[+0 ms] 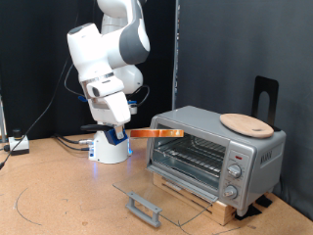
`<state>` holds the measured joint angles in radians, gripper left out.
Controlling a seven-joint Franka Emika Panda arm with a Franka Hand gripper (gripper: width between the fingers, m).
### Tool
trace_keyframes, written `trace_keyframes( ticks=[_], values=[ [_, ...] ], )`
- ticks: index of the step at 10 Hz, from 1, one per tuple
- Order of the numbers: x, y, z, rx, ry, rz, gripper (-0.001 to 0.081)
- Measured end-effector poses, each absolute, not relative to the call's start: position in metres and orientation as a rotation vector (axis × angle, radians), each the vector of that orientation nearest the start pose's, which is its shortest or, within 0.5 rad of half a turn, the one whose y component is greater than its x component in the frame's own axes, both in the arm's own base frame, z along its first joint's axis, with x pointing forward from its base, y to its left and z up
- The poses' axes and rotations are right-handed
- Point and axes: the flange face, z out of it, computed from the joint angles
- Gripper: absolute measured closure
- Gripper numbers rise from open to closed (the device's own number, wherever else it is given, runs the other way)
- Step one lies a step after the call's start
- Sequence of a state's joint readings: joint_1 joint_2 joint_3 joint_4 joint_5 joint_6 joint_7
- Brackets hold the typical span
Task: Make a piece of toast with the oven
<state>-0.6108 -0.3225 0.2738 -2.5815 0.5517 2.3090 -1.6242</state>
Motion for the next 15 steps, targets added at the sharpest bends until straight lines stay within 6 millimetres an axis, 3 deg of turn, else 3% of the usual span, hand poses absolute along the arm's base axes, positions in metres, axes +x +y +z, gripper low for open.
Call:
trace_keyframes(
  ticks=[4, 10, 12, 15],
  values=[
    [0.392, -0.138, 0.352, -2.520, -1.501, -0.412, 0.0410],
    [0.410, -0.138, 0.307, -2.669, -1.409, -0.270, 0.0410],
    [0.415, -0.128, 0.302, -2.663, -1.450, -0.272, 0.0410],
    [0.421, -0.092, 0.310, -2.602, -1.517, -0.340, 0.0410]
  ],
)
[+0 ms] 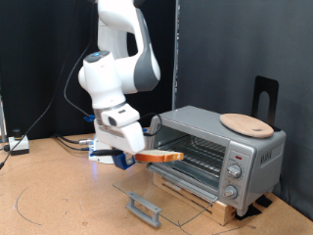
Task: Make a piece of toast with the oven
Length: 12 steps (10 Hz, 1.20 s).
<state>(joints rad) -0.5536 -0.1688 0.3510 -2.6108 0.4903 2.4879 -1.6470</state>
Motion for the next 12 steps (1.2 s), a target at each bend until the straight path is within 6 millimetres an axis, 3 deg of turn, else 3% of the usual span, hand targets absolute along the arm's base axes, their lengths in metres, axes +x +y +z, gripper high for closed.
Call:
trace_keyframes(
  ticks=[3, 7, 12],
  values=[
    [0.414, -0.050, 0.319, -2.562, -1.595, -0.324, 0.0410],
    [0.400, 0.000, 0.313, -2.635, -1.648, -0.216, 0.0410],
    [0.400, 0.008, 0.312, -2.681, -1.660, -0.198, 0.0410]
  ],
)
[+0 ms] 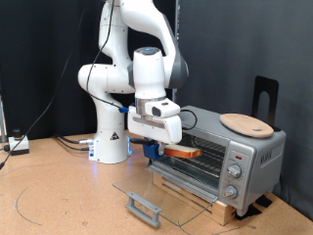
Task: Make a piece of toast with the oven
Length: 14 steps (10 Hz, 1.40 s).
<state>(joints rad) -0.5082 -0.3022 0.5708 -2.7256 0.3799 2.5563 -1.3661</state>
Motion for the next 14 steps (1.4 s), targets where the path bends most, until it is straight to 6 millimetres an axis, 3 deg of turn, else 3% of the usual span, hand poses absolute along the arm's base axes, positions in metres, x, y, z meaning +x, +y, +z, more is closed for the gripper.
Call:
trace_keyframes(
  ticks=[9, 14],
  values=[
    [0.395, -0.030, 0.319, -2.686, -1.685, -0.158, 0.0410],
    [0.398, -0.019, 0.326, -2.641, -1.692, -0.157, 0.0410]
  ],
)
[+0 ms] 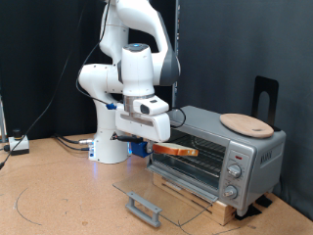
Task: Make a piece of toast with the oven
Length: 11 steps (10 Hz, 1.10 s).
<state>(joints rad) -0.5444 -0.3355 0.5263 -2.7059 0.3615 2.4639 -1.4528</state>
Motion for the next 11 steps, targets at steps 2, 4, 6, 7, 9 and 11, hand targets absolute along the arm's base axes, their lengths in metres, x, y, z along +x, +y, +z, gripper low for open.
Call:
trace_keyframes(
  ticks=[2, 4, 6, 7, 9, 11],
  values=[
    [0.404, -0.004, 0.331, -2.662, -1.664, -0.160, 0.0410],
    [0.409, 0.012, 0.335, -2.682, -1.630, -0.148, 0.0410],
    [0.415, 0.027, 0.336, -2.693, -1.611, -0.142, 0.0410],
    [0.417, 0.033, 0.335, -2.695, -1.605, -0.134, 0.0410],
    [0.420, 0.043, 0.329, -2.697, -1.597, -0.106, 0.0410],
    [0.420, 0.050, 0.322, -2.691, -1.591, -0.083, 0.0410]
  ],
)
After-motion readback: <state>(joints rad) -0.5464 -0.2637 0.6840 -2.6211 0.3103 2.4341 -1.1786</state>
